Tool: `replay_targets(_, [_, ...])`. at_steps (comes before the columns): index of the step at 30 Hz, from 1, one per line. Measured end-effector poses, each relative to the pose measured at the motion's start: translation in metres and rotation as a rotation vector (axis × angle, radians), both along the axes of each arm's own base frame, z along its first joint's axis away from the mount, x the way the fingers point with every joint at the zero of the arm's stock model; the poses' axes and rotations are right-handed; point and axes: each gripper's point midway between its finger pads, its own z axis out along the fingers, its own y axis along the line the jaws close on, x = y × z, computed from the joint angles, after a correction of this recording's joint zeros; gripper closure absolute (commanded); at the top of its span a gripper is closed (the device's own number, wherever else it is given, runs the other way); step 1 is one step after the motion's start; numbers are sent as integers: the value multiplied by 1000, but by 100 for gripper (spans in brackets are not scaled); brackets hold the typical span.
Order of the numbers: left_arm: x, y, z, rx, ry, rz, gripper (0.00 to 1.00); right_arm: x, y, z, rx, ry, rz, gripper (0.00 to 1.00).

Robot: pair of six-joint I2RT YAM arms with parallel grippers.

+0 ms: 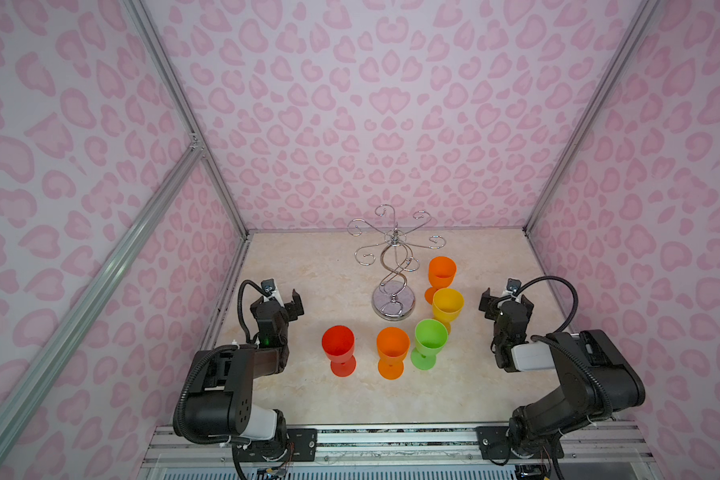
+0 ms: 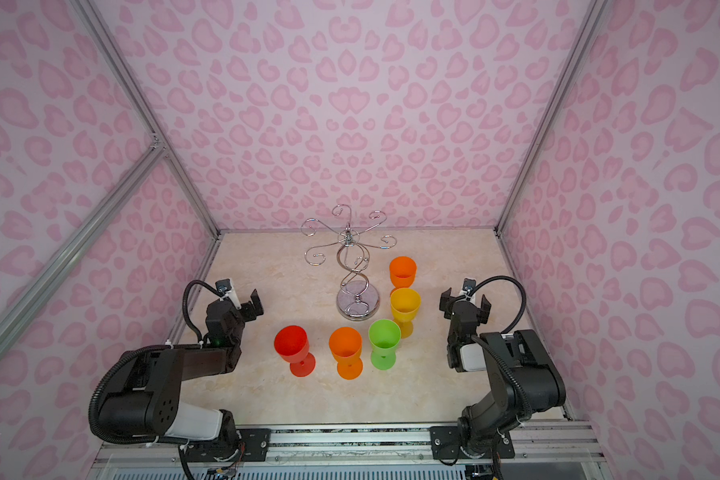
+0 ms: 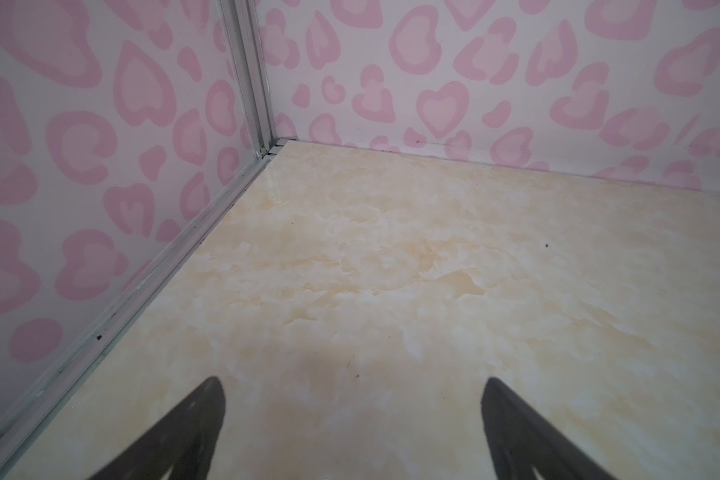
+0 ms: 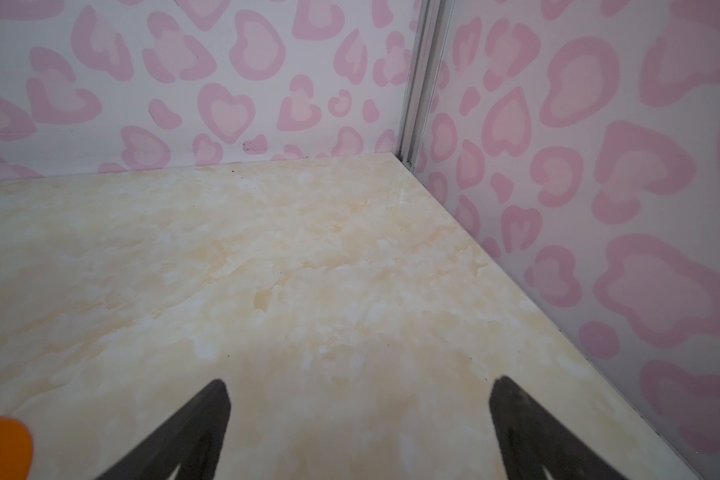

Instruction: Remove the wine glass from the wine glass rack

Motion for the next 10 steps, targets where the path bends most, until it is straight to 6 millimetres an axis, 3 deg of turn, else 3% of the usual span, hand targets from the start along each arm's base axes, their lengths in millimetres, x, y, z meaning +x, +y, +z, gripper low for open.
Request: replay_targets(10, [2, 0, 1, 0, -6, -1, 2, 0, 0, 0, 0, 0, 1, 2])
